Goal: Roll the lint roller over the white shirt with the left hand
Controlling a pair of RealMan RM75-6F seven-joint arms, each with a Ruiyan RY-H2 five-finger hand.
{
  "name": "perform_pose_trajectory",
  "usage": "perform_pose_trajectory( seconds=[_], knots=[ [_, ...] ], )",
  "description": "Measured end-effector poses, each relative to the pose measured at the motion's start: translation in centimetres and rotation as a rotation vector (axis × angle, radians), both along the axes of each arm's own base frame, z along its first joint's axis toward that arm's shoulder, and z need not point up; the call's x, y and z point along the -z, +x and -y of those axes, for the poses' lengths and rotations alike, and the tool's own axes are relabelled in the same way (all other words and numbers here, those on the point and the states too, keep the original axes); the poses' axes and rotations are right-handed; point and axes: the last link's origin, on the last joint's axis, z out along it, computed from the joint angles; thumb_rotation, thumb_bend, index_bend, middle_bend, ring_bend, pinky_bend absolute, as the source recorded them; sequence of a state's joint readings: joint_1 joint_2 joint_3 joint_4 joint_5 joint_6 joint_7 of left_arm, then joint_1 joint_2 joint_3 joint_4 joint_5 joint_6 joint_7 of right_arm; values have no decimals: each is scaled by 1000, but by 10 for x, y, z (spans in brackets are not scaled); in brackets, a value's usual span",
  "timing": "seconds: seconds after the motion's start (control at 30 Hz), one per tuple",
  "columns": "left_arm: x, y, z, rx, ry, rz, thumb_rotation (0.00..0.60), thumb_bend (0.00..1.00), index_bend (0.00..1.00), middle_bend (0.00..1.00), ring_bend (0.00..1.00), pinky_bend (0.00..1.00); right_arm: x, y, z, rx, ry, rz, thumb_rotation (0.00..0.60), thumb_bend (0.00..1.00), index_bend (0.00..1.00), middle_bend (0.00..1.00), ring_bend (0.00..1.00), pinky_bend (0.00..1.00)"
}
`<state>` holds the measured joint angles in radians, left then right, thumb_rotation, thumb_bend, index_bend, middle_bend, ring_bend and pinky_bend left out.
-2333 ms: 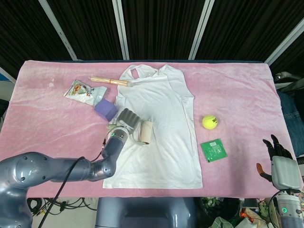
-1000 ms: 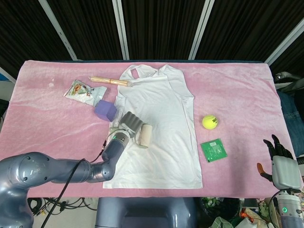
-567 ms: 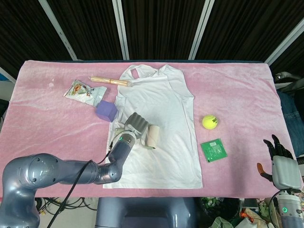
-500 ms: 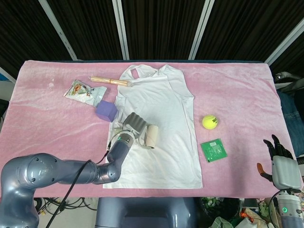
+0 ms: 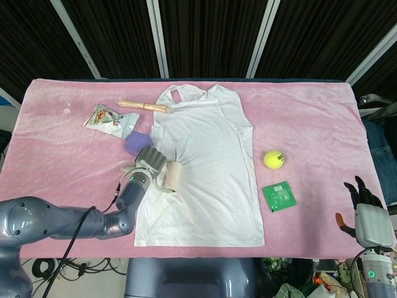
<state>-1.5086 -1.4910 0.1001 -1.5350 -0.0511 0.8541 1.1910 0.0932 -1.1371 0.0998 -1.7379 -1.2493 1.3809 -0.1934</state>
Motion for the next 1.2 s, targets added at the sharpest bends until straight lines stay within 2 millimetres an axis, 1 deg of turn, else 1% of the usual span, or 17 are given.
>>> perform_pose_trajectory(
  seconds=[0.1, 0.3, 0.47, 0.6, 0.7, 0.8, 0.83, 0.9, 0.93, 1.0, 1.03, 1.07, 1.13, 1.2],
  knots=[
    [-3, -2, 0, 5, 3, 11, 600, 579, 614, 614, 446, 609, 0, 0, 0, 1, -1, 0, 600, 263, 180, 15, 154, 209],
    [-7, 0, -1, 33, 5, 56, 600, 579, 614, 614, 446, 612, 0, 0, 0, 2, -1, -2, 600, 263, 181, 15, 154, 209],
    [-15, 0, -1, 31, 20, 135, 600, 579, 614, 614, 446, 612, 0, -1, 0, 3, -1, -4, 600, 263, 181, 15, 154, 208],
    [-33, -5, 0, 8, 38, 204, 600, 579, 614, 614, 446, 612, -1, -1, 1, 5, -5, -5, 600, 263, 183, 15, 153, 209],
    [-57, -14, 3, 1, 53, 250, 600, 579, 614, 614, 446, 612, -1, -1, 1, 4, -7, -10, 600, 263, 183, 15, 154, 209],
    [-85, -27, 9, -3, 75, 283, 600, 579, 614, 614, 446, 612, -1, -1, 1, 4, -12, -13, 600, 263, 183, 15, 154, 209],
    [-97, -35, 12, -9, 85, 290, 600, 579, 614, 614, 446, 612, -1, -1, 1, 5, -13, -13, 600, 263, 183, 15, 153, 209],
    [-113, -51, 17, -28, 100, 295, 600, 579, 614, 614, 446, 612, -1, -1, 1, 7, -14, -14, 600, 263, 183, 15, 154, 208],
    [-122, -63, 22, -44, 109, 292, 600, 579, 613, 614, 446, 612, -1, -1, 1, 8, -15, -14, 600, 263, 183, 15, 154, 208],
    [-131, -82, 29, -68, 114, 285, 600, 579, 612, 613, 446, 612, -1, -1, 1, 8, -16, -15, 600, 264, 183, 15, 154, 209],
    [-135, -98, 36, -90, 113, 279, 600, 579, 611, 613, 446, 612, -1, -1, 1, 9, -16, -15, 600, 264, 183, 15, 154, 209],
    [-136, -104, 38, -101, 113, 277, 600, 579, 611, 613, 446, 612, -1, -1, 1, 9, -16, -14, 600, 264, 183, 15, 154, 209],
    [-139, -124, 44, -140, 117, 265, 600, 579, 611, 613, 446, 612, -1, 0, 1, 9, -17, -15, 600, 263, 183, 15, 154, 208],
    [-140, -136, 45, -162, 123, 263, 600, 579, 610, 613, 446, 612, -2, 0, 0, 8, -19, -15, 600, 263, 183, 15, 154, 209]
  ],
)
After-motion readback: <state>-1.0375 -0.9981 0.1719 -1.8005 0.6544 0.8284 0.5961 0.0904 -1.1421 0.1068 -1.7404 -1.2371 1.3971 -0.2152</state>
